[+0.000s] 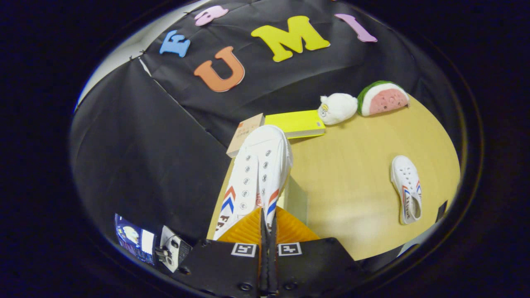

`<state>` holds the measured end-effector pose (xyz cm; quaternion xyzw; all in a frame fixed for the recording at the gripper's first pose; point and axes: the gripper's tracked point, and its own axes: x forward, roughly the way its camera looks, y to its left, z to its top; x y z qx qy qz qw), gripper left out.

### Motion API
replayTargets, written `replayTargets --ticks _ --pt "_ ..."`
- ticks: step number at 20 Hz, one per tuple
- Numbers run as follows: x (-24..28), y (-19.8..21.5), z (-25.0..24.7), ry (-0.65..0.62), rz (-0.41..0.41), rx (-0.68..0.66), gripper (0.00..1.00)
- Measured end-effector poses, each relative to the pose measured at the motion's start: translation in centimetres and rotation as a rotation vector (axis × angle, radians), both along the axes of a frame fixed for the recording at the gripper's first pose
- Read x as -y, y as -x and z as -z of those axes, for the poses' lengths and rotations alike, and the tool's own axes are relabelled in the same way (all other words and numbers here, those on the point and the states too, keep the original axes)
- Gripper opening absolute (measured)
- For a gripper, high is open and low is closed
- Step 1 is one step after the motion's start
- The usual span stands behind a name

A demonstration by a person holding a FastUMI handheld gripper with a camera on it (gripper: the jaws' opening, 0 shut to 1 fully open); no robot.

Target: Open the storage box then place both shoes into the box .Put the left shoe in first, then the right shoe, with the right side of both shoes facing outward in a uniform manner.

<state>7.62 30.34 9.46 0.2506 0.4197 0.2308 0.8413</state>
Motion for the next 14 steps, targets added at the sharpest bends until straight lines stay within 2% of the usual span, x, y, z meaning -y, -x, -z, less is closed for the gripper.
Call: replayTargets --ticks 3,7,14 --pt "-4.9 0.8 0.7 -0.015 -0.018 -0.035 0.05" --pt "-9.9 1.5 4.9 -0.010 -0.028 -0.148 0.06" --pt "-12.1 2.0 12.2 0.139 -0.015 -0.254 0.05"
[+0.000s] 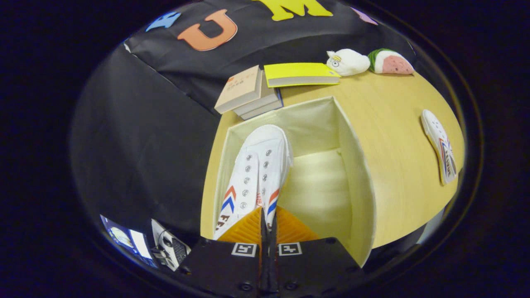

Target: Open the storage box then place both shoes into the box .Put the left shoe in first, then the right shoe, with the right side of both shoes facing outward in a uniform manner.

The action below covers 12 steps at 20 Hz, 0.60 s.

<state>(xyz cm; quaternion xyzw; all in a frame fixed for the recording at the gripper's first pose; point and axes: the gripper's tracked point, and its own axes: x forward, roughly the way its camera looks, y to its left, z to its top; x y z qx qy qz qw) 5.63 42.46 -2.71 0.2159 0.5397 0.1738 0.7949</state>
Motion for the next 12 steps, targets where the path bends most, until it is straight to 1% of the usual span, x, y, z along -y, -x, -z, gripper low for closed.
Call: replayTargets --ticks 4,6,7,9,11,12 --pt "-1.1 0.2 1.4 0.037 -0.013 -0.020 0.06" --pt "-1.2 -0.7 2.2 0.055 -0.015 -0.008 0.06" --pt "-1.3 -0.3 1.9 0.058 -0.019 -0.005 0.06" --pt "-1.6 -0.2 2.0 0.054 -0.044 -0.014 0.08" --pt "-2.4 -0.2 2.0 0.020 -0.064 -0.026 0.16" --pt "-2.7 -0.3 2.0 0.005 -0.071 -0.030 0.25"
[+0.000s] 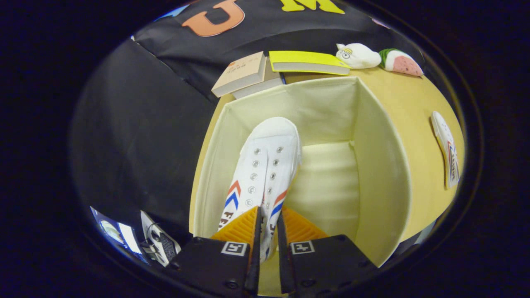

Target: Open the storage box then place both shoes into the box .Put the left shoe in first, then the right shoe, with the right side of both shoes facing outward in a uniform manner.

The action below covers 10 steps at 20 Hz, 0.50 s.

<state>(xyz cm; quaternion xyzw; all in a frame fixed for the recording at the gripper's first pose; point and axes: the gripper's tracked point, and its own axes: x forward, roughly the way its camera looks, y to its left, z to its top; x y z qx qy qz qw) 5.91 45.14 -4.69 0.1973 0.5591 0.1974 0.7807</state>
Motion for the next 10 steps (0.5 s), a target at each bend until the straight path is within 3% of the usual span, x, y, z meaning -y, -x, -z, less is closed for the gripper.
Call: replayTargets --ticks 6,10 --pt "0.8 -0.6 -1.6 0.011 -0.019 0.104 0.91" --pt "3.0 -0.6 -3.6 0.069 -0.070 0.255 0.93"
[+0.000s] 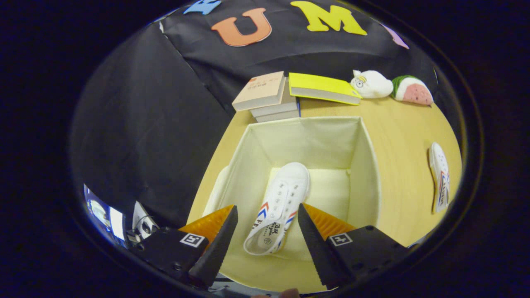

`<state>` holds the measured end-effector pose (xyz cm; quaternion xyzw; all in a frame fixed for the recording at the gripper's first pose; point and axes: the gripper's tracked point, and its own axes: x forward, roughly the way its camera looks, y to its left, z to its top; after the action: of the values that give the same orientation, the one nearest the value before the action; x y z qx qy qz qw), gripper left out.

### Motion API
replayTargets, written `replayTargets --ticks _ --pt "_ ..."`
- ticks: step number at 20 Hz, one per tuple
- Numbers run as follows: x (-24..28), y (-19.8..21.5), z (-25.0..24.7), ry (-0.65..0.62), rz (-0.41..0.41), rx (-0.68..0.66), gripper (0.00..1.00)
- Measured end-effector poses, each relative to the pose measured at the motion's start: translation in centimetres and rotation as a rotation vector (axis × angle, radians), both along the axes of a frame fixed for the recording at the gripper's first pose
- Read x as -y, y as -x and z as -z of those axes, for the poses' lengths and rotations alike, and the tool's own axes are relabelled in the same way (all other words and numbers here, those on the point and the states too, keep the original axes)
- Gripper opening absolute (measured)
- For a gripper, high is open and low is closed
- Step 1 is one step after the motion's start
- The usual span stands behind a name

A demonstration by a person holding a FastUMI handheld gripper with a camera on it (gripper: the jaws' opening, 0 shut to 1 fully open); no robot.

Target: Open the storage box then place both shoes into the box .Put the left shoe in first, then the right shoe, with the right side of both shoes facing outward in a uniform manner.

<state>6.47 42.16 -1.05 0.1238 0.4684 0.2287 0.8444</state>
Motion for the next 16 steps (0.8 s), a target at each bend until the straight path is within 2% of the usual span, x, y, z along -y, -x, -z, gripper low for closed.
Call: replayTargets --ticks 6,11,16 --pt "4.1 1.2 -3.2 -0.007 -0.063 0.157 0.93" --pt "10.8 0.2 -5.6 0.004 -0.001 0.297 0.95" --pt "19.9 0.2 -7.1 0.023 0.073 0.380 0.95"
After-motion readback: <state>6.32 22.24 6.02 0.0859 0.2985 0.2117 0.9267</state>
